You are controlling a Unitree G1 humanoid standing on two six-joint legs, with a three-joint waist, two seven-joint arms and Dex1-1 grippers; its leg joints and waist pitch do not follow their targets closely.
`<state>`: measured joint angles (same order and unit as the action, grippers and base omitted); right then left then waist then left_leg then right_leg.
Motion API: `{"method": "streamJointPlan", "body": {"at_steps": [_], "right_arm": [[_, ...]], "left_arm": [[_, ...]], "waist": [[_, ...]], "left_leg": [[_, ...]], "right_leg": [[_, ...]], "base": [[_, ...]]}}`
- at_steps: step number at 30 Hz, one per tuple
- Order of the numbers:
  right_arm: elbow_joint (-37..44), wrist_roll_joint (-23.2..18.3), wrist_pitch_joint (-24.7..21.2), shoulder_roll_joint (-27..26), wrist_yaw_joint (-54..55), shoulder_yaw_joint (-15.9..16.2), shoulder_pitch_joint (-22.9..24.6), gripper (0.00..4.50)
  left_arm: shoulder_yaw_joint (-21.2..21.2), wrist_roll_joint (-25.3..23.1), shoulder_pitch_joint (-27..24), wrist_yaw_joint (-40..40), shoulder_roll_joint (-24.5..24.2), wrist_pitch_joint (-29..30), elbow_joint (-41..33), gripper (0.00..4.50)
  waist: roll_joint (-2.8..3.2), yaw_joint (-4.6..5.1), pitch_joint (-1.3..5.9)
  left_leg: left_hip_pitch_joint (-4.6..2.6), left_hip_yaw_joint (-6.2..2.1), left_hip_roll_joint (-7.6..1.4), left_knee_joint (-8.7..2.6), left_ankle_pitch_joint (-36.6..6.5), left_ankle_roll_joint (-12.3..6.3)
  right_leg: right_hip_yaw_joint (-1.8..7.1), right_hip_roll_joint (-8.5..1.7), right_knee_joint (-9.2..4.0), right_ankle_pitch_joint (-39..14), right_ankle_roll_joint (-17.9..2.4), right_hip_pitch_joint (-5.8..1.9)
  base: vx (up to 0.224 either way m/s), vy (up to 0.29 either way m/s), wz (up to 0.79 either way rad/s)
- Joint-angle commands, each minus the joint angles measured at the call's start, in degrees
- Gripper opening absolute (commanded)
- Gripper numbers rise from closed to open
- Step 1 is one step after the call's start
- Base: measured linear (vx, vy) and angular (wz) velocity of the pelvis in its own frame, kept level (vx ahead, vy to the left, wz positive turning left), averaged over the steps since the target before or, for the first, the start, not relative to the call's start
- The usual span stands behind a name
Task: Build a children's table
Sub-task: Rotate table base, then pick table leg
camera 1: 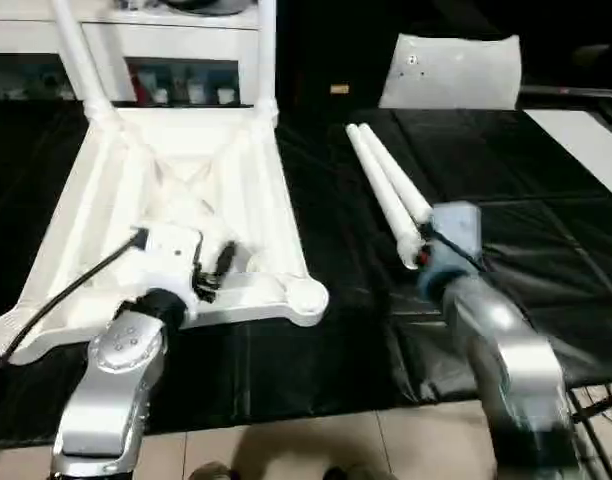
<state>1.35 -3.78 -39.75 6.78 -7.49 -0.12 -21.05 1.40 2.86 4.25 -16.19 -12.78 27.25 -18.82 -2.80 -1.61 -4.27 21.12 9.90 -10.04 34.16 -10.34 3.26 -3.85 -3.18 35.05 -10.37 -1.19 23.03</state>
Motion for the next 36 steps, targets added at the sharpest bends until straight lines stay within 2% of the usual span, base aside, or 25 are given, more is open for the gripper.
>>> {"method": "streamJointPlan", "body": {"at_steps": [1, 2, 6, 10, 13, 14, 15, 16, 17, 18, 19, 21, 22, 24, 25, 26, 27, 29, 30, 31, 33, 34, 35, 36], "right_arm": [[-3.36, 0.18, 1.25, 0.78, -0.71, -1.26, -2.03, 4.5], [-4.51, -0.14, 2.19, 0.7, -0.88, -1.62, -2.96, 4.5], [-12.39, 0.36, 4.68, 1.12, 0.09, -2.54, -9.0, 4.5], [-17.73, 0.04, 5.93, 1.56, 0.81, -3.43, -12.57, 4.5], [-28.52, -0.65, 7.45, 2.23, -0.5, -4.58, -18.74, 4.5], [-30.51, -0.72, 7.66, 2.4, -0.88, -4.63, -19.83, 4.5], [-35.18, -0.57, 9.07, 2.84, -1.36, -4.61, -22.28, 4.5], [-37.05, -0.39, 9.76, 3.07, -1.44, -4.56, -23.32, 4.5], [-37.86, -0.34, 9.95, 3.14, -1.45, -4.57, -23.77, 4.5], [-44.29, 0.05, 11.29, 3.63, -1.48, -4.73, -27.38, 4.5], [-47.14, 0.49, 12.1, 3.94, -1.18, -4.65, -29.01, 4.5], [-51.9, 0.8, 12.65, 4.31, -0.87, -4.75, -31.85, 4.5], [-57.04, 0.86, 12.95, 4.6, -1.19, -5.04, -34.91, 4.5], [-61.98, 1.15, 13.69, 4.95, -1.69, -5.33, -37.83, 4.5], [-63.44, 1.33, 13.61, 5.09, -1.6, -5.39, -38.76, 4.5], [-65.37, 1.31, 13.67, 5.24, -1.5, -5.62, -39.91, 4.5], [-67.2, 1.3, 13.93, 5.43, -1.49, -5.76, -40.98, 4.5], [-67.82, 1.44, 14.01, 5.5, -1.87, -5.59, -41.31, 4.5], [-68.83, 1.56, 14.11, 5.57, -2.24, -5.42, -41.78, 4.5], [-70.38, 1.86, 14.47, 5.69, -2.44, -5.18, -42.52, 4.5], [-72.12, 1.77, 14.55, 5.76, -2.79, -5.3, -43.48, 4.5], [-72.5, 1.81, 14.55, 5.76, -2.84, -5.28, -43.7, 4.5], [-73.46, 1.92, 14.77, 5.77, -2.92, -5.24, -44.19, 4.5], [-74.07, 2.12, 14.64, 5.8, -2.7, -5.13, -44.47, 4.5]], "left_arm": [[-0.6, 0.65, 0.78, -0.66, -0.26, 0.52, -1.84, 3.35], [-0.58, 0.55, 0.92, -0.53, -0.34, 0.69, -2.05, 3.35], [0.07, 0.2, 1.6, 0.19, -0.52, 1.81, -2.11, 3.35], [0.01, 1.1, 1.72, -0.3, -0.79, 2.83, -2.56, 3.35], [-1.07, 2.44, 1.4, -2.31, -1.64, 3.6, -4.03, 3.35], [-1.27, 2.69, 1.29, -2.82, -1.84, 3.5, -4.4, 3.35], [-1.64, 2.96, 1.09, -3.51, -2.19, 4.03, -5.17, 3.35], [-1.77, 3.06, 0.99, -3.7, -2.36, 4.62, -5.63, 3.35], [-1.83, 3.11, 0.93, -3.83, -2.47, 4.73, -5.82, 3.35], [-2.33, 3.48, 0.41, -4.97, -3.37, 5.41, -7.39, 3.35], [-2.42, 4.05, 0.02, -5.66, -3.75, 5.8, -8.39, 3.35], [-2.48, 4.81, -0.62, -6.74, -4.65, 6.32, -10.14, 3.35], [-2.5, 5.28, -1.12, -7.48, -5.88, 6.99, -11.88, 3.35], [-2.27, 5.7, -1.56, -8.18, -7.12, 8.14, -13.62, 3.35], [-2.09, 5.79, -1.74, -8.4, -7.61, 8.68, -14.32, 3.35], [-1.71, 6.02, -1.99, -8.64, -8.13, 9.39, -15.22, 3.35], [-1.18, 6.31, -2.33, -8.72, -8.58, 10.34, -16.37, 3.35], [-0.83, 6.52, -2.67, -8.71, -8.78, 10.94, -17.22, 3.35], [-0.6, 6.73, -2.9, -8.76, -8.97, 11.4, -17.82, 3.35], [-0.28, 7.27, -3.48, -9.19, -9.61, 12.48, -19.03, 3.35], [-0.2, 7.63, -4.18, -9.68, -10.61, 13.45, -20.31, 3.35], [-0.15, 7.7, -4.36, -9.7, -10.76, 13.63, -20.55, 3.35], [-0.06, 7.92, -4.62, -9.65, -11.02, 14.0, -20.96, 3.35], [-0.02, 7.99, -4.77, -9.61, -11.21, 14.22, -21.23, 3.35]], "waist": [[0.97, 0.24, 3.99], [0.66, -0.03, 3.99], [0.66, 0.04, 4.2], [0.73, -0.02, 4.24], [0.71, 0.15, 4.26], [0.97, 0.21, 4.12], [0.85, 0.14, 4.12], [0.94, 0.15, 3.83], [0.91, 0.18, 3.9], [0.86, 0.13, 3.62], [0.87, 0.32, 3.78], [0.74, 0.31, 3.1], [0.36, 0.33, 2.59], [0.63, 0.4, 2.7], [0.19, 0.42, 2.34], [0.39, 0.35, 2.13], [0.19, 0.44, 1.65], [0.26, 0.3, 1.44], [0.36, 0.19, 1.63], [0.27, 0.18, 1.31], [0.12, 0.25, 0.93], [0.0, 0.25, 0.39], [0.07, 0.23, 0.41], [-0.04, 0.24, 0.08]], "left_leg": [[-0.67, -1.22, -2.61, -3.8, -15.08, 1.22], [-0.75, -1.02, -2.63, -3.64, -14.19, 0.96], [-0.61, -0.86, -2.69, -3.58, -11.39, 0.79], [-0.72, -0.81, -2.62, -3.46, -12.0, 0.94], [-0.84, -0.88, -2.6, -3.36, -13.18, 1.24], [-0.81, -0.87, -2.53, -3.32, -14.13, 1.4], [-0.79, -0.82, -2.56, -3.26, -14.26, 1.44], [-0.76, -0.86, -2.55, -3.33, -14.5, 1.48], [-0.79, -0.83, -2.56, -3.32, -14.76, 1.42], [-0.87, -0.82, -2.57, -3.35, -15.17, 1.25], [-0.8, -0.92, -2.6, -3.29, -15.1, 1.31], [-0.61, -0.9, -2.56, -3.35, -15.55, 1.0], [-0.5, -0.8, -2.57, -3.49, -15.85, 0.74], [-0.56, -0.89, -2.53, -3.37, -16.16, 0.69], [-0.43, -0.83, -2.63, -3.51, -15.9, 0.49], [-0.4, -0.91, -2.6, -3.58, -15.84, 0.44], [-0.36, -0.93, -2.68, -3.68, -15.97, 0.42], [-0.27, -0.85, -2.67, -3.71, -14.79, 0.23], [-0.02, -0.77, -2.72, -3.59, -11.67, -0.32], [0.06, -0.7, -2.74, -3.6, -10.99, -0.54], [0.14, -0.67, -2.77, -3.63, -11.05, -0.92], [0.13, -0.65, -2.77, -3.72, -11.49, -1.14], [0.06, -0.62, -2.78, -3.68, -11.44, -1.12], [0.11, -0.63, -2.8, -3.77, -11.46, -1.15]], "right_leg": [[3.18, -4.08, -4.77, -16.47, -6.23, -2.24], [3.31, -4.24, -4.74, -15.96, -6.36, -2.22], [3.25, -4.08, -4.18, -12.27, -7.46, -2.52], [3.19, -4.16, -4.24, -13.61, -7.71, -2.54], [3.07, -4.14, -4.17, -15.14, -8.07, -2.4], [3.01, -4.07, -4.35, -16.11, -8.24, -2.31], [3.05, -4.09, -4.38, -16.01, -8.18, -2.37], [3.01, -4.07, -4.34, -16.07, -8.29, -2.17], [3.0, -4.03, -4.34, -16.13, -8.32, -2.18], [3.02, -4.01, -4.41, -16.54, -8.13, -2.02], [2.98, -4.14, -4.1, -16.36, -8.71, -2.12], [2.98, -4.18, -4.23, -17.12, -9.25, -1.94], [2.96, -4.13, -4.42, -17.53, -8.94, -1.69], [2.9, -4.08, -4.17, -17.82, -9.23, -1.79], [2.94, -4.12, -4.26, -17.57, -9.18, -1.66], [2.93, -4.03, -4.06, -17.73, -9.17, -1.64], [2.95, -4.06, -4.0, -17.53, -9.31, -1.41], [3.04, -4.04, -3.98, -15.79, -9.26, -1.38], [3.05, -3.99, -3.42, -11.1, -10.32, -1.59], [3.08, -3.98, -3.38, -10.04, -10.59, -1.41], [3.04, -3.99, -3.26, -9.9, -11.29, -1.44], [3.07, -4.03, -3.46, -10.83, -11.29, -1.27], [3.11, -4.07, -3.38, -10.94, -11.46, -1.29], [3.13, -4.13, -3.47, -11.38, -11.55, -1.3]], "base": [[0.0, 0.0, 0.0], [0.0, 0.0, 0.0], [0.0, 0.0, 0.0], [0.0, 0.0, 0.0], [0.0, 0.0, 0.0], [0.0, 0.0, 0.0], [0.0, 0.0, 0.0], [0.0, 0.0, 0.0], [0.0, 0.0, 0.0], [0.0, 0.0, 0.0], [0.0, 0.0, 0.0], [0.0, 0.0, 0.0], [0.0, 0.0, 0.0], [0.0, 0.0, 0.0], [0.0, 0.0, 0.0], [0.0, 0.0, 0.0], [0.0, 0.0, 0.0], [0.0, 0.0, 0.0], [0.0, 0.0, 0.0], [0.0, 0.0, 0.0], [0.0, 0.0, 0.0], [0.0, 0.0, 0.0], [0.0, 0.0, 0.0], [0.0, 0.0, 0.0]]}}
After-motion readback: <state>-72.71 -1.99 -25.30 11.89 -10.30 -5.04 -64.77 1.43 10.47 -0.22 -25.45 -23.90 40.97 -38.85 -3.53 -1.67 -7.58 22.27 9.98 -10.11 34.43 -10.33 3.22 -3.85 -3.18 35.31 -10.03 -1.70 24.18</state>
